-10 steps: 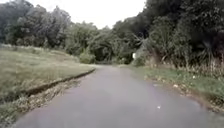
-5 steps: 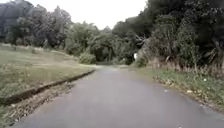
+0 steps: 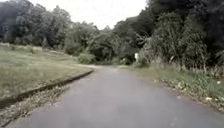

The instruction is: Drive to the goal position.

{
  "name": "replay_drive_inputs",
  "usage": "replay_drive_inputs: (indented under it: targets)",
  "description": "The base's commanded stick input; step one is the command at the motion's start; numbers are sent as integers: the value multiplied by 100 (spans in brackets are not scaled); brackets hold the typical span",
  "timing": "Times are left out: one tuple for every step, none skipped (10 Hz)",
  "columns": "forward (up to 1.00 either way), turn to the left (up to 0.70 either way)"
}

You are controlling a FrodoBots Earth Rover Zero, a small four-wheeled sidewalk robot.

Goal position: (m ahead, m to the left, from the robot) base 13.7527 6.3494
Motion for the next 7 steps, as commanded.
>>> replay_drive_inputs:
  targets:
    - [100, 0]
    - [100, 0]
    - [100, 0]
    - [100, 0]
    - [100, 0]
    - [100, 0]
    - [100, 0]
